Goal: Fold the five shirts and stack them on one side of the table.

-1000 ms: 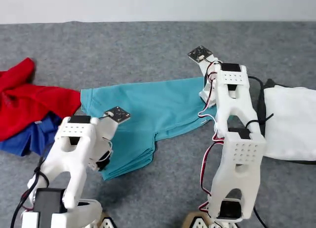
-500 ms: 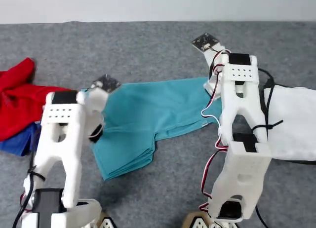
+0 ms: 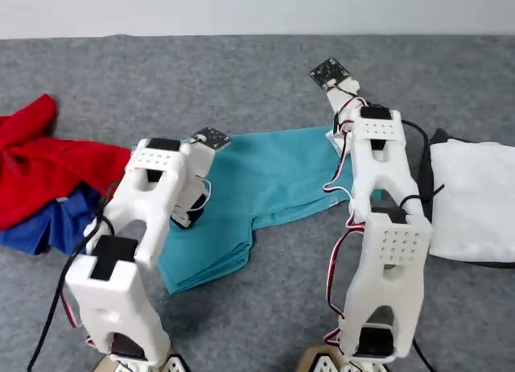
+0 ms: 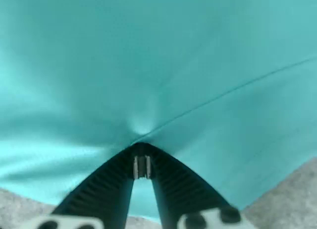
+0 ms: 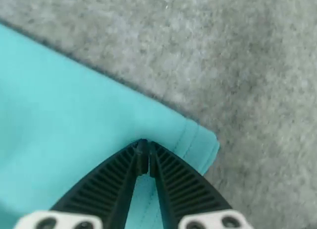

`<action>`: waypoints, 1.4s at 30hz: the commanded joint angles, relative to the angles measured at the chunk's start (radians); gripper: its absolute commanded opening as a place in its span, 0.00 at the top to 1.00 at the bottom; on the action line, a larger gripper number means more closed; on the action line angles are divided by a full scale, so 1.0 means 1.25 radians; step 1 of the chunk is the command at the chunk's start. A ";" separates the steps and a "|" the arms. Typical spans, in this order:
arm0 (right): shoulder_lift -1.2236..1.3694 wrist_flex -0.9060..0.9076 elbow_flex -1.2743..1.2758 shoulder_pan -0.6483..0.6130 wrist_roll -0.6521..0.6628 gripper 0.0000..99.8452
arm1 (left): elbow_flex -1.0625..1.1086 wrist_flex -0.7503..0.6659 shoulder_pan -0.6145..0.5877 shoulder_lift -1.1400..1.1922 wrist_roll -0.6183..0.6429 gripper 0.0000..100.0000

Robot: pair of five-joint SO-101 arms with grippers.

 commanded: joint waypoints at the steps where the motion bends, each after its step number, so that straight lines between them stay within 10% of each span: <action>1: -0.008 -0.061 -0.065 -0.007 0.000 0.98 | -0.017 0.027 0.006 0.020 -0.007 0.99; 20: 0.015 0.125 -0.298 -0.012 0.119 0.98 | 0.030 0.048 0.064 -0.207 -0.045 0.99; 42: -0.091 0.722 -0.297 -0.036 -0.330 0.98 | 0.030 0.090 -0.139 -0.265 0.011 0.99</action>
